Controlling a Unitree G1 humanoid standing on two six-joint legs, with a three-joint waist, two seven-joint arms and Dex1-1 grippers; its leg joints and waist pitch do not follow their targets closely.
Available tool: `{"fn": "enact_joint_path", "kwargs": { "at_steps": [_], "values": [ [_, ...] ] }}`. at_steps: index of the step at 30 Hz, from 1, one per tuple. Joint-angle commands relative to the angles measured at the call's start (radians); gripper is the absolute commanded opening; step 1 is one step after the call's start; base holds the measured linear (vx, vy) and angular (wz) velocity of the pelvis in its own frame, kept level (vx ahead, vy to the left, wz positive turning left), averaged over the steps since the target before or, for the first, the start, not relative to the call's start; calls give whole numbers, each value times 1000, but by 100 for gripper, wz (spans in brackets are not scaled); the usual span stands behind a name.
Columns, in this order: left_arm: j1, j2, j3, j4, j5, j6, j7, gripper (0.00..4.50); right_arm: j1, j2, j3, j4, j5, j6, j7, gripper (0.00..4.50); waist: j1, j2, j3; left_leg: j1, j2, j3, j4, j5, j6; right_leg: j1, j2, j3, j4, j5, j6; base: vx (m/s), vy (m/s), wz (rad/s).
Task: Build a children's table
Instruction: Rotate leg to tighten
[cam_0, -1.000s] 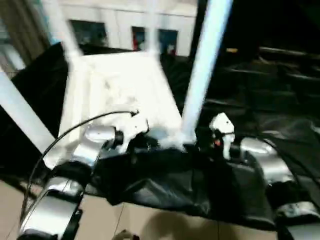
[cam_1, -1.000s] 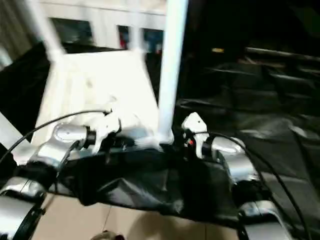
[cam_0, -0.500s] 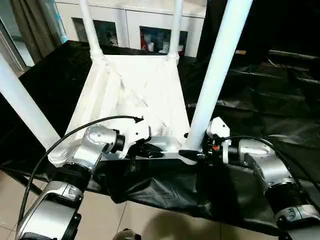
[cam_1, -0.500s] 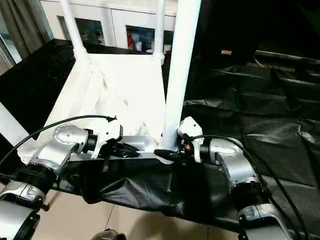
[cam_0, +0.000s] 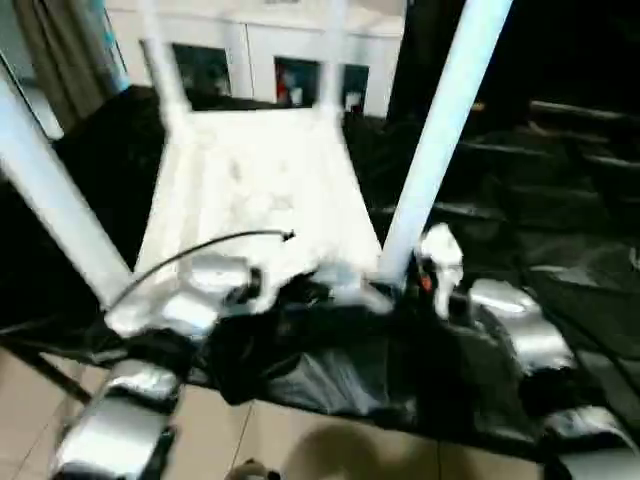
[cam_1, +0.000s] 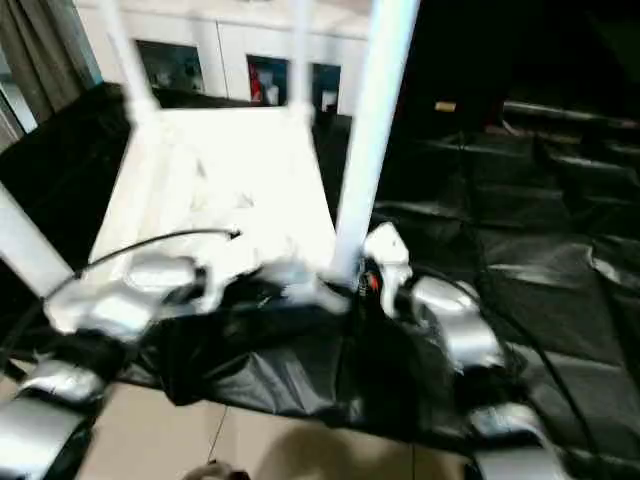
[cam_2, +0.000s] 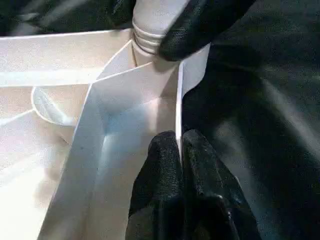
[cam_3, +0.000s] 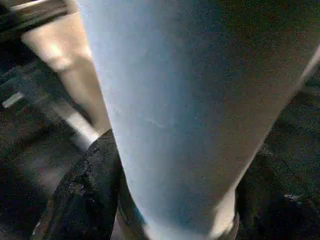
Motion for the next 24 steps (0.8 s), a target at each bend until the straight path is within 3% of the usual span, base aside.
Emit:
{"fn": "enact_joint_path", "kwargs": {
  "at_steps": [1, 2, 7, 8, 10, 11, 13, 17, 20, 24],
  "values": [
    [-30, -41, 41, 24, -7, 29, 170, 0, 17, 43, 6, 57, -22, 33, -103, 265, -7, -13, -60, 33, 88, -54, -79, -237, -7, 31, -102, 69, -95, -328, -174, 0, 0, 0],
    [-43, -71, 44, 28, 0, 44, 224, 0, 7, 75, -13, 79, -24, 39, -196, 265, -12, -12, -59, 37, 91, -55, -81, -252, -13, 26, -100, 71, -95, -329, -177, 0, 0, 0],
    [-65, -114, 50, 42, 3, 66, 294, 0, -13, 118, -30, 112, -31, 44, -302, 265, -17, -13, -62, 33, 87, -54, -80, -244, -7, 32, -102, 70, -94, -295, -176, 0, 0, 0],
    [-83, -142, 56, 64, 10, 74, 355, 0, -29, 147, -40, 133, -33, 51, -359, 265, -17, -7, -61, 34, 86, -53, -80, -239, -4, 30, -100, 71, -94, -283, -179, 0, 0, 0],
    [-96, -163, 59, 78, 13, 78, 396, 0, -41, 169, -45, 147, -36, 50, -398, 265, -19, -8, -62, 34, 86, -55, -82, -240, -9, 32, -98, 69, -93, -279, -181, 0, 0, 0],
    [-102, -176, 57, 84, 17, 77, 410, 0, -48, 189, -55, 155, -28, 47, -416, 300, -18, -4, -64, 36, 87, -54, -81, -237, -9, 33, -99, 69, -93, -265, -182, 0, 0, 0],
    [-107, -188, 52, 89, 21, 75, 411, 0, -55, 209, -61, 158, -23, 44, -429, 321, -19, -4, -64, 31, 88, -55, -83, -230, -5, 36, -99, 69, -90, -235, -185, 0, 0, 0],
    [-100, -170, 42, 83, 15, 45, 365, 0, -41, 199, -10, 116, -35, 28, -341, 356, -22, -6, -64, 25, 86, -55, -83, -231, 12, 43, -99, 68, -87, -207, -186, 0, 0, 0],
    [-74, -133, 32, 60, -8, -6, 248, 0, -22, 148, 37, 82, -58, 17, -235, 356, -25, -9, -63, 22, 84, -56, -81, -225, 25, 46, -101, 68, -90, -228, -181, 0, 0, 0],
    [-36, -79, 16, 22, -22, -17, 125, 0, -1, 76, 58, 31, -51, -14, -90, 356, -28, -12, -61, 20, 85, -56, -79, -224, 40, 47, -102, 67, -93, -259, -183, 0, 0, 0]
  ]
}}
